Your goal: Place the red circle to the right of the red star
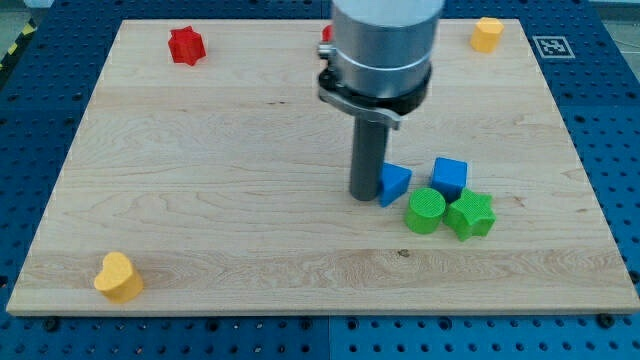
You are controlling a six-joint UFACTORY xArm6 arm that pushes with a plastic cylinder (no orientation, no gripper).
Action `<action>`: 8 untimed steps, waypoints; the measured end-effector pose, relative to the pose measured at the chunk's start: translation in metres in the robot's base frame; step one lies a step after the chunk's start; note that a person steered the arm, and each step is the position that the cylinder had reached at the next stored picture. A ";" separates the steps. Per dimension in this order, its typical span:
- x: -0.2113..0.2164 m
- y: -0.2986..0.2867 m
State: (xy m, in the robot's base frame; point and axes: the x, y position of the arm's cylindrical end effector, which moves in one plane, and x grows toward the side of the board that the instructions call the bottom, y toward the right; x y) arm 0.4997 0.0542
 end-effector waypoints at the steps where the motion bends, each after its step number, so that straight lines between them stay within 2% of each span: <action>1: 0.000 0.014; 5: -0.004 0.012; 8: -0.004 -0.032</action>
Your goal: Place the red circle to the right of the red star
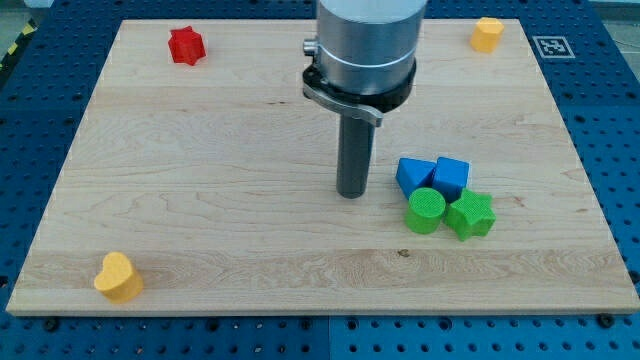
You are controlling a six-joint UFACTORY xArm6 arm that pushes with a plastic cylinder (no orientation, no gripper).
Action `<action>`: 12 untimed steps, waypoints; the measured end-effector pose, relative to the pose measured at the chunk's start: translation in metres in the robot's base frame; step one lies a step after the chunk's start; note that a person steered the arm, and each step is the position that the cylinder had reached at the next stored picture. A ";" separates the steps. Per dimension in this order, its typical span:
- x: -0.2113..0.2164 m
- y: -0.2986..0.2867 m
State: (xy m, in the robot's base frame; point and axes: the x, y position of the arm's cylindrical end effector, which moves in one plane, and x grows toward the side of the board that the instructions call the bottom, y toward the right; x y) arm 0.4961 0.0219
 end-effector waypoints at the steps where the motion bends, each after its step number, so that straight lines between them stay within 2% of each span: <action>1: 0.000 -0.018; 2: -0.012 -0.038; 3: -0.050 -0.040; 4: -0.088 -0.027; 5: -0.119 0.016; 6: -0.127 0.022; 7: -0.133 -0.004; 9: -0.145 0.047; 12: -0.161 0.072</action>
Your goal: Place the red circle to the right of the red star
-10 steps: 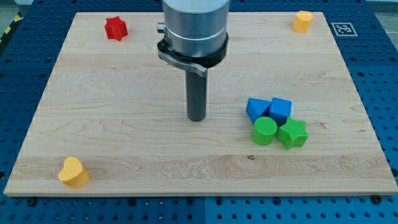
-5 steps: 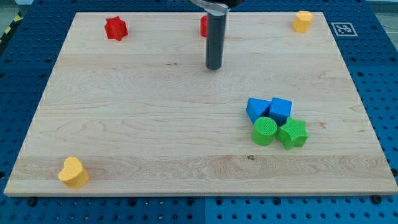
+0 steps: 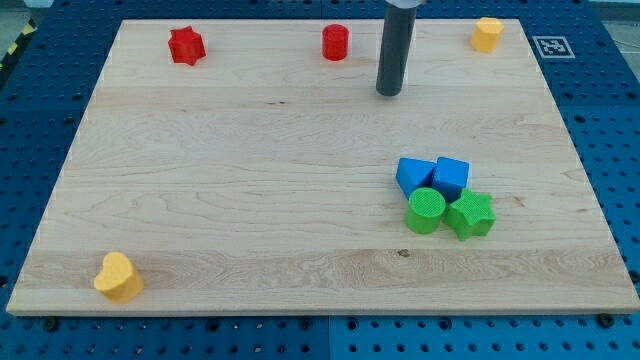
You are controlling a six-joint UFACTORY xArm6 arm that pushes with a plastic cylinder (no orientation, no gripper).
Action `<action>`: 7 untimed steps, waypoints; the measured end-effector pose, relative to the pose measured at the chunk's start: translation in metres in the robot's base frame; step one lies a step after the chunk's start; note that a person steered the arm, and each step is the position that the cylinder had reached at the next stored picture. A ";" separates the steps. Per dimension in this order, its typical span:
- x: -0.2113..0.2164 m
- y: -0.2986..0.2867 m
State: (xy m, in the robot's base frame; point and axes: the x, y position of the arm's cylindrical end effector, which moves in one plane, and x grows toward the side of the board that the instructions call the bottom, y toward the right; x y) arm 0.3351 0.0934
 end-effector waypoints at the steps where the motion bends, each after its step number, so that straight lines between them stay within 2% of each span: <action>1: -0.029 0.009; 2: -0.085 -0.003; 3: -0.103 -0.013; 4: -0.098 -0.046; 7: -0.092 -0.091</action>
